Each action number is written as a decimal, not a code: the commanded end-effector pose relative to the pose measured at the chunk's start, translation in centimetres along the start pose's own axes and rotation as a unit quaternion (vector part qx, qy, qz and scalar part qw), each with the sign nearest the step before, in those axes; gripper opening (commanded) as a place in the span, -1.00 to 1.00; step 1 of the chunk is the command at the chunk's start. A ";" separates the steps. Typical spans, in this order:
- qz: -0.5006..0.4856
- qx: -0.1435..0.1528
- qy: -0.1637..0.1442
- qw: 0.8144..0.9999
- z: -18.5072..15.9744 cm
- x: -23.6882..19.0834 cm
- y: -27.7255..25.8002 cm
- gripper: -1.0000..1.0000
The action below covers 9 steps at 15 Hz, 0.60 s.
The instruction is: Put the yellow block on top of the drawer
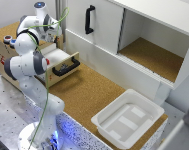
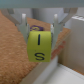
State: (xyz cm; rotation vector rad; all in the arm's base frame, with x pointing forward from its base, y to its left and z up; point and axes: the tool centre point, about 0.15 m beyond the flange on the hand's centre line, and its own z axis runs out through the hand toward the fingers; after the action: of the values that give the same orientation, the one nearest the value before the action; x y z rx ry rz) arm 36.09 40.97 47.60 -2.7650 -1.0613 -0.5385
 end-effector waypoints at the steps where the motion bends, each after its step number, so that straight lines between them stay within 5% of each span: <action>1: -0.175 0.062 -0.114 0.976 0.8 5.2 -3.8 -1.00; 4: -0.262 0.088 -0.144 0.950 1.6 4.9 -5.4 -1.00; 9: -0.393 0.088 -0.158 0.902 2.3 1.6 -8.9 -1.00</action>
State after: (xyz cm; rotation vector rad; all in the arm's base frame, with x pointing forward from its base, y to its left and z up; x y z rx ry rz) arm 34.03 46.81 46.52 -2.3213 -1.8689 -0.2121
